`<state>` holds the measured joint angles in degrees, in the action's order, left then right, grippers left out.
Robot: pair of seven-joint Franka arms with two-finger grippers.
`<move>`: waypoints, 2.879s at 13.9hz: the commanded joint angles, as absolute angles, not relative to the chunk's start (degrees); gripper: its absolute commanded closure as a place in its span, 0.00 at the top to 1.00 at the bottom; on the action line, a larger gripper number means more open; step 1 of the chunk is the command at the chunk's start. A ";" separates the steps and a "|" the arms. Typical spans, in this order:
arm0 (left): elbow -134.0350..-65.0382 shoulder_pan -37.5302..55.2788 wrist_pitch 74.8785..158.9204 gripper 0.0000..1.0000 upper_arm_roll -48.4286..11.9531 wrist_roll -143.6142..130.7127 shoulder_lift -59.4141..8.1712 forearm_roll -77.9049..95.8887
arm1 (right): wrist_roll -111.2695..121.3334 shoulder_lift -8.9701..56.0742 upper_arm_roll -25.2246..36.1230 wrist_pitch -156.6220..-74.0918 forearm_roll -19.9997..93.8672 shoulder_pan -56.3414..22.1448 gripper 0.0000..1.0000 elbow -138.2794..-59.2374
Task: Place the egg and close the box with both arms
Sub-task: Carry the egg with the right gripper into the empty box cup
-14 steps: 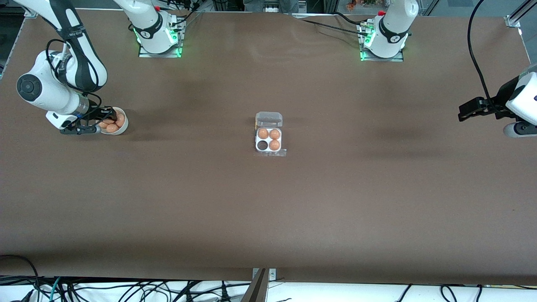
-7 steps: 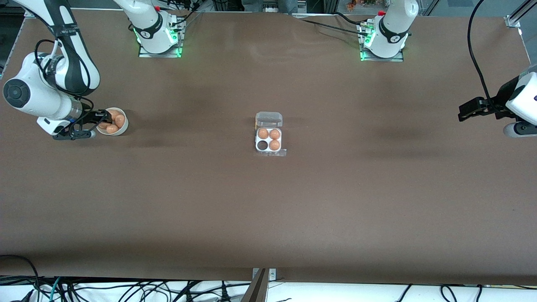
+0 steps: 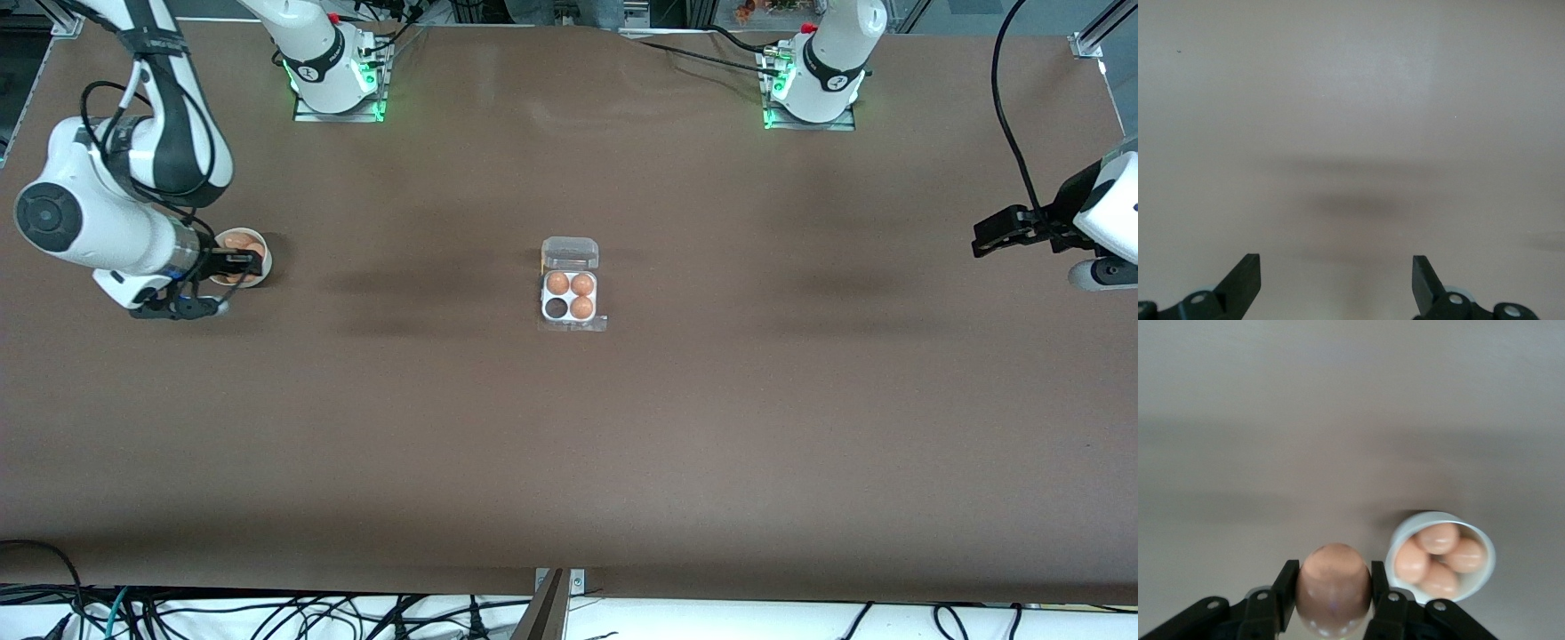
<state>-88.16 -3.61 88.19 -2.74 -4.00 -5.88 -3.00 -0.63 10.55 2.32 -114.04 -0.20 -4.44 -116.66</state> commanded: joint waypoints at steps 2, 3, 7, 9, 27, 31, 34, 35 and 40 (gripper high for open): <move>-86.57 -3.43 87.54 1.00 -2.46 -2.81 -6.59 -2.29 | -12.80 15.63 2.55 -109.60 2.02 -12.90 0.35 -107.59; -86.49 -3.43 87.54 1.00 -2.46 -2.99 -6.59 -2.29 | -16.66 16.69 2.55 -109.60 2.02 -15.44 0.35 -106.19; -86.49 -3.34 87.54 1.00 -2.55 -2.99 -6.59 -2.20 | -32.57 22.48 2.55 -109.95 7.02 -25.20 0.35 -99.51; -86.48 -3.34 87.54 1.00 -2.46 -2.99 -6.59 -2.11 | -40.82 26.69 2.55 -110.30 7.29 -29.60 0.35 -94.69; -86.66 -3.16 87.45 1.00 -2.64 -3.78 -7.12 -1.85 | -64.07 44.12 -0.18 -125.24 7.56 -42.54 0.35 -81.30; -86.75 -2.29 87.36 1.00 -2.64 -3.87 -7.21 -1.84 | -64.07 44.65 -0.53 -125.24 8.17 -42.89 0.35 -81.30; -86.84 -1.94 87.36 1.00 -2.64 -3.87 -7.21 -1.76 | -64.16 44.74 -0.53 -125.24 9.14 -42.89 0.36 -81.30; -86.84 -1.93 87.36 1.00 -2.64 -3.87 -7.21 -1.76 | -64.16 45.00 -0.53 -125.33 9.14 -42.89 0.39 -81.30; -86.75 -1.41 87.28 1.00 -2.64 -3.96 -7.21 -1.76 | -63.72 45.44 -0.44 -128.84 9.05 -42.89 1.00 -81.30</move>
<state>-88.15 -2.14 88.16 -2.96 -4.00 -6.67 -3.00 -63.36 43.99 -0.45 -127.17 8.35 -42.74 -83.05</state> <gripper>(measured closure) 0.000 0.264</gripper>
